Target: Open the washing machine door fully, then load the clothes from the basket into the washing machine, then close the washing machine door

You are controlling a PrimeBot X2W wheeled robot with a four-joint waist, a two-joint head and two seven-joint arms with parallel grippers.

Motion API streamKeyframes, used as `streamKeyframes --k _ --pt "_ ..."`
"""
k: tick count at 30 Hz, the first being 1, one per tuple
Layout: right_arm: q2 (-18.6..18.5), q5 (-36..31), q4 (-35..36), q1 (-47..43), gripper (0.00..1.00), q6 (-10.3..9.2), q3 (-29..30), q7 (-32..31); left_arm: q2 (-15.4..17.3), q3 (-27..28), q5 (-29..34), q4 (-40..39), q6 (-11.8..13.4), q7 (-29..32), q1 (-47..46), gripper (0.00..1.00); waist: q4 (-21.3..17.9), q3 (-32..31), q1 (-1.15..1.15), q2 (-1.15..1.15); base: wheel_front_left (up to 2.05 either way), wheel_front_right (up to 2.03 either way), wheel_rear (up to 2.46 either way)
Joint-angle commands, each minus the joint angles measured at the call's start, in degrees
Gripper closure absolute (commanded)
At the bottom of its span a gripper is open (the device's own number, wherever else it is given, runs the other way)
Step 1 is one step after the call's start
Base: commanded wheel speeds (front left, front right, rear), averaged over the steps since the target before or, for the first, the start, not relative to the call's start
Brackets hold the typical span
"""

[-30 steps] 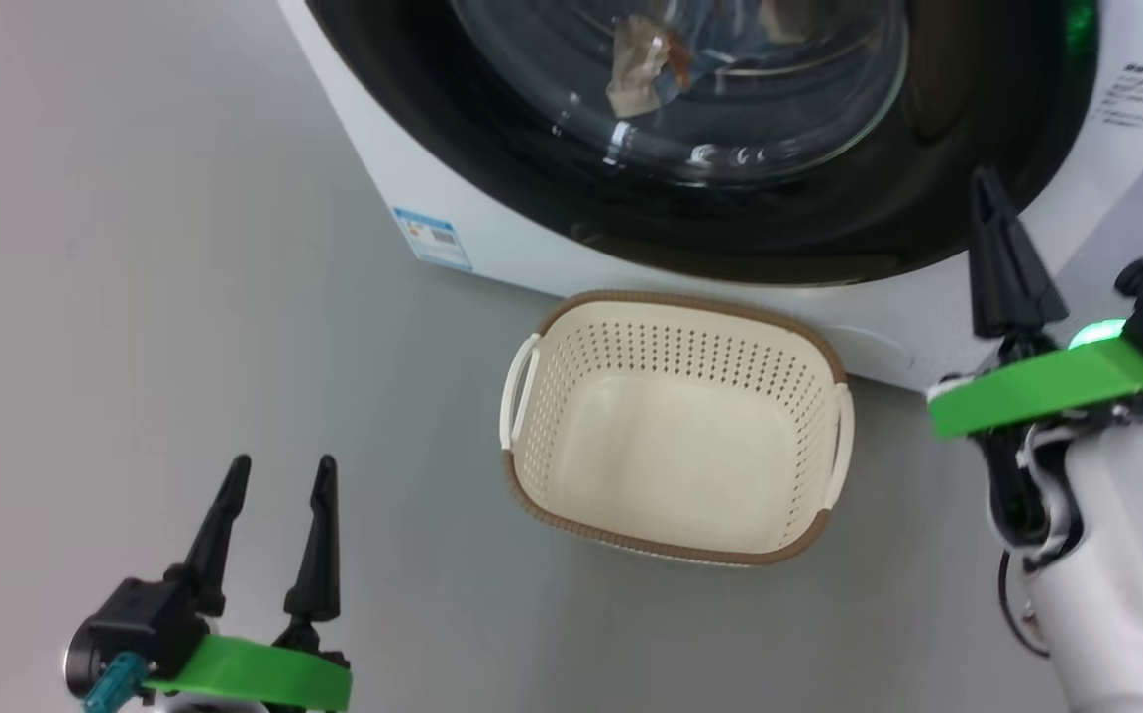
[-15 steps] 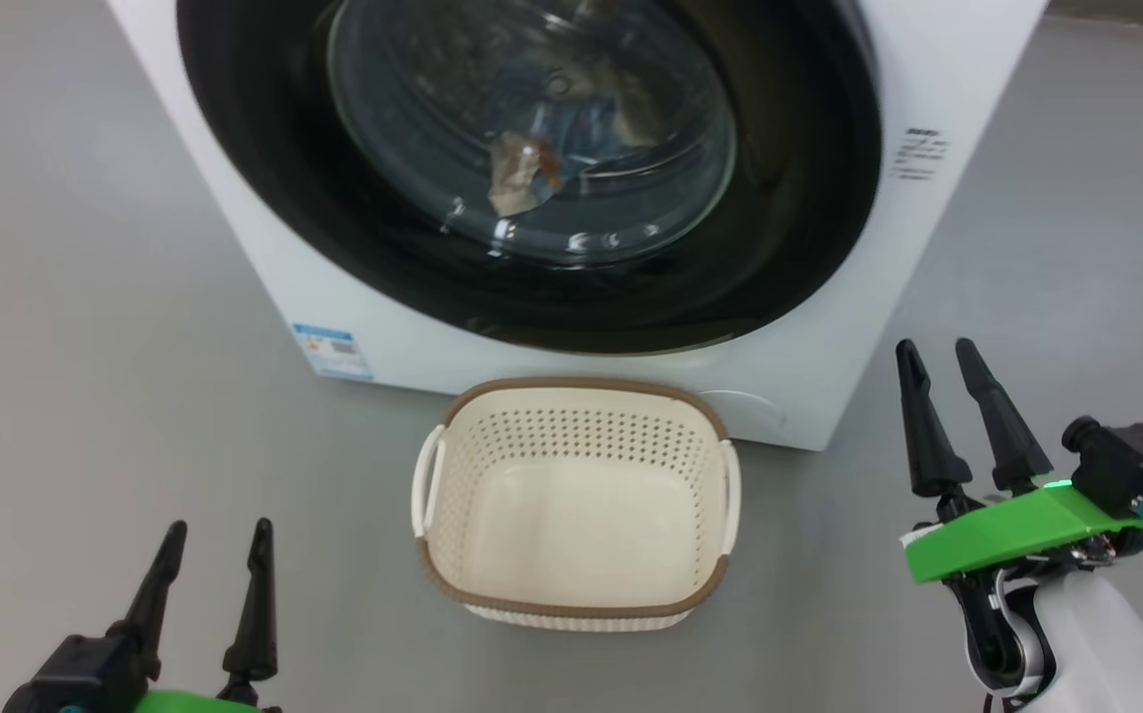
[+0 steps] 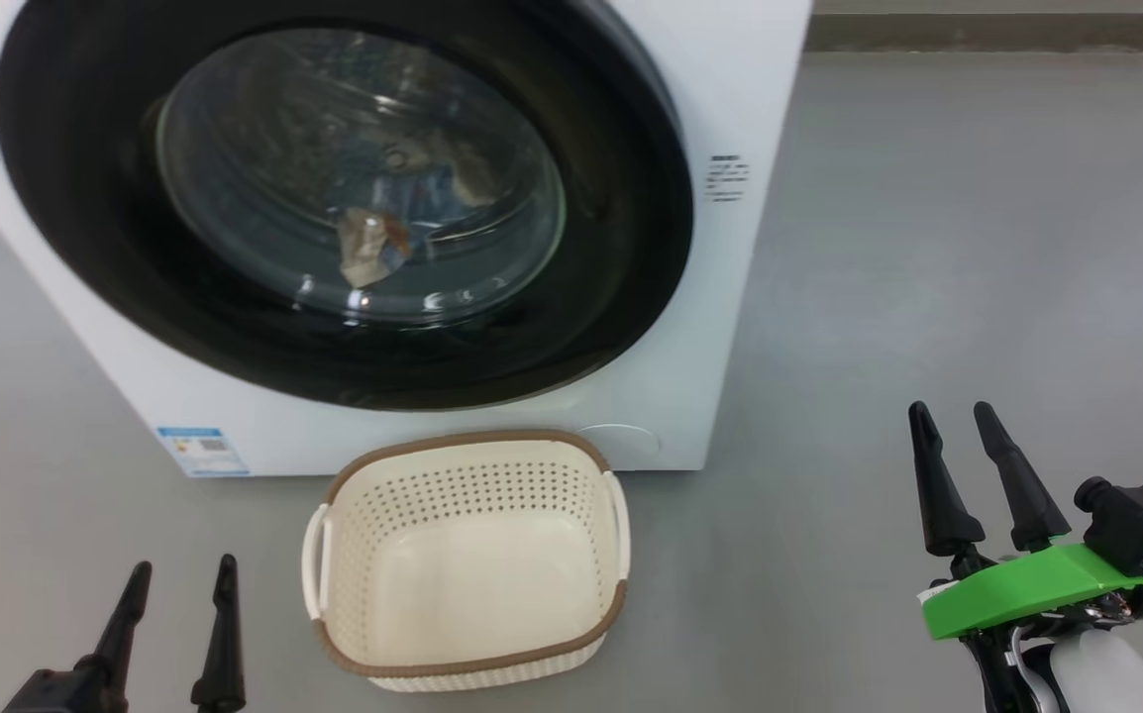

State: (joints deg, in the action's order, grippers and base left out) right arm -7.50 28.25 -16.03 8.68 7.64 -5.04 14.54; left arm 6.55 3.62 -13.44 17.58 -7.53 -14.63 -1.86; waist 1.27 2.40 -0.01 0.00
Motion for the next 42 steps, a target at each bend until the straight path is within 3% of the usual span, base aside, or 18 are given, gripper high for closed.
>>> streamKeyframes --k 1,16,31,32,42 --pt "-0.79 -0.39 1.74 0.03 0.00 -0.15 -0.52 0.46 1.63 2.53 0.26 -0.66 0.04 -0.37 -0.58 0.00 -4.02 -0.95 0.01 0.00 0.00 0.00 0.00" --pt "-0.90 -0.43 2.20 -1.24 0.00 -0.15 0.40 0.46 1.33 5.80 0.46 -1.81 0.04 -0.37 0.53 0.00 -10.33 -1.00 0.01 0.00 0.00 0.00 0.00" --pt "-0.33 -0.82 2.41 -0.97 0.00 -0.15 0.83 0.46 1.20 6.93 0.44 -2.97 0.04 -0.37 1.18 0.00 -10.69 -0.97 0.01 0.00 0.00 0.00 0.00" --pt "0.13 -0.08 0.76 -1.26 1.00 0.00 1.68 0.00 0.02 4.90 -0.04 -1.23 0.00 0.00 2.09 1.00 -10.70 -0.97 0.01 0.00 0.00 0.00 0.00" --pt "1.21 3.19 -1.81 -2.51 1.00 0.00 1.71 -1.03 -1.56 4.67 -3.83 1.26 0.00 1.40 1.98 1.00 -10.27 -1.13 0.13 0.00 0.00 0.00 0.00"
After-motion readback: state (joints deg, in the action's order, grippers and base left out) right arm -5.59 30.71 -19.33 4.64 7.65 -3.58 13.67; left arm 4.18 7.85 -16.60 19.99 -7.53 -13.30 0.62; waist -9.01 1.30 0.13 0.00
